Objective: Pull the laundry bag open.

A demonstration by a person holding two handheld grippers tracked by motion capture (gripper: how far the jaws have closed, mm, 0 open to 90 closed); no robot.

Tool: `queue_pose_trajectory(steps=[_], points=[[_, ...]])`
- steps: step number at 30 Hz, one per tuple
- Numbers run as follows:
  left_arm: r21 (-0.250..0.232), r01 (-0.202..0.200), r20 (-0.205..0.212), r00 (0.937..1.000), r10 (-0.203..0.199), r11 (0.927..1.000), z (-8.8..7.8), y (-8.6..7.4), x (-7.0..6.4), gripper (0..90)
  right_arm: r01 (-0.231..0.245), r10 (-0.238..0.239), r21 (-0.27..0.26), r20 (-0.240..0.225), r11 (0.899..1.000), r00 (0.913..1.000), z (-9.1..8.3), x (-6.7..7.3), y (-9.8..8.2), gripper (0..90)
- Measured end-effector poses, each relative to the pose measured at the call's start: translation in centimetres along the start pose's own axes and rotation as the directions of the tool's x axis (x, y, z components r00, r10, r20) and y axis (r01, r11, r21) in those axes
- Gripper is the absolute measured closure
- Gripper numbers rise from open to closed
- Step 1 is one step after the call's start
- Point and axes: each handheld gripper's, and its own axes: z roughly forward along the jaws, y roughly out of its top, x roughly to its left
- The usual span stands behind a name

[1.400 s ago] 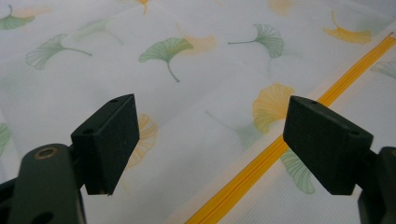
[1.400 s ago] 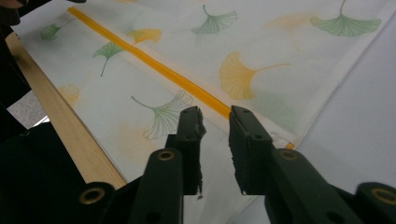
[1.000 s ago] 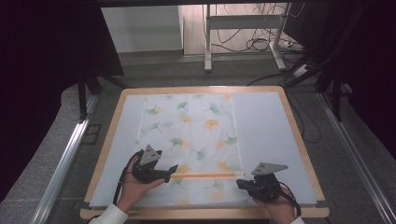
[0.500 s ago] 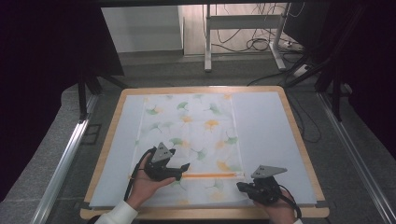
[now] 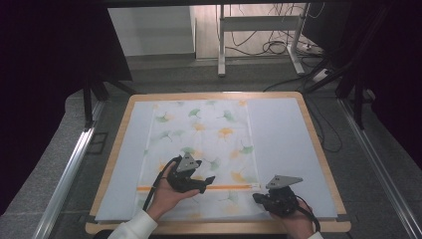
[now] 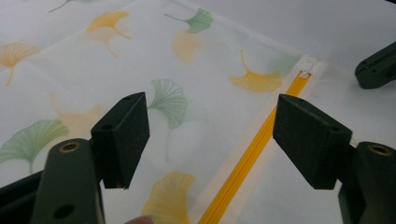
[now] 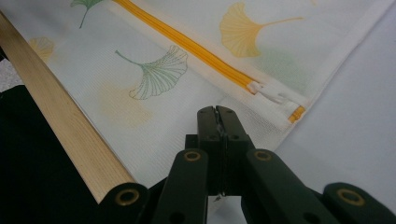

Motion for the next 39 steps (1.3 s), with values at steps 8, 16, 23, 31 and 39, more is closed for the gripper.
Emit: queue_pose_trajectory(steps=[8, 16, 23, 31, 39], points=[[0.01, -0.013, 0.024, 0.9996, 0.013, 0.9999, 1.3, 0.9, -1.0, 31.8, 0.017, -0.017, 0.021, 0.005, 1.0, 0.9998, 0.4, -0.1, -0.1, 88.4], [0.039, -0.028, 0.047, 0.9985, 0.026, 0.9988, 2.5, 1.5, -1.8, 33.8, 0.01, -0.01, 0.045, 0.01, 0.999, 0.9999, 0.7, -0.3, -0.1, 88.5], [0.057, -0.043, 0.069, 0.9969, 0.039, 0.9974, 4.0, 2.3, -2.4, 35.5, 0.018, -0.018, 0.062, 0.003, 0.998, 0.9998, 1.1, -0.4, -0.3, 88.5], [0.058, -0.08, 0.097, 0.9926, 0.074, 0.9951, 5.5, 3.7, -3.8, 35.2, 0.0, 0.001, 0.05, -0.008, 0.999, 1.0, 1.1, -0.6, -0.4, 88.6], [0.072, -0.095, 0.104, 0.9907, 0.088, 0.9929, 6.8, 4.3, -4.6, 35.6, 0.0, 0.001, 0.048, -0.016, 0.999, 0.9999, 1.1, -0.7, -0.4, 88.6]])
